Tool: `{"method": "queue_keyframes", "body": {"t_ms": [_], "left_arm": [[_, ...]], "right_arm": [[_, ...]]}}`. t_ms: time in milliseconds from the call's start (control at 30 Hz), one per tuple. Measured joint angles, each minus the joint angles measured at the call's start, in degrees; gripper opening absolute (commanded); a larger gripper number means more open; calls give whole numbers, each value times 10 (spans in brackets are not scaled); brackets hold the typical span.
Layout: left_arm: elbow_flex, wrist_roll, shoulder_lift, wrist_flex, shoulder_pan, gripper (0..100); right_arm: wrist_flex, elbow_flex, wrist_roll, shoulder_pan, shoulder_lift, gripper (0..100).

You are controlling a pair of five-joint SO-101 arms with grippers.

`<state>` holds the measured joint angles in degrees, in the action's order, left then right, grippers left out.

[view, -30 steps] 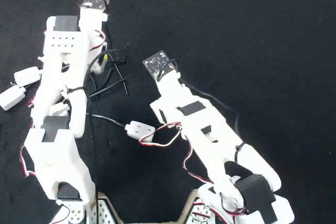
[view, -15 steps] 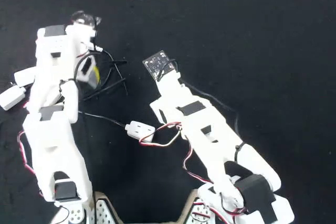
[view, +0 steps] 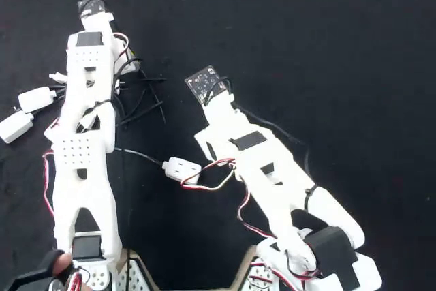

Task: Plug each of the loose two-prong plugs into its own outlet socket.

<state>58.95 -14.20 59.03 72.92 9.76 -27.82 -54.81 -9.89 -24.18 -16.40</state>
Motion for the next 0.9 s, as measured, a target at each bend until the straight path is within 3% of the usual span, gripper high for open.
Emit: {"method": "queue_keyframes", "body": {"t_ms": [167,500,633,900], "left_arm": [[102,-48,65,4,-1,215],[286,-62,96,80,-5,245],[300,-96,116,81,-8,330],[300,-131,176,50,-15,320]], "right_arm": [[0,0,0,0,0,215],[0,0,0,0,0,215],[0,0,0,0,0,215],[0,0,0,0,0,215]]}}
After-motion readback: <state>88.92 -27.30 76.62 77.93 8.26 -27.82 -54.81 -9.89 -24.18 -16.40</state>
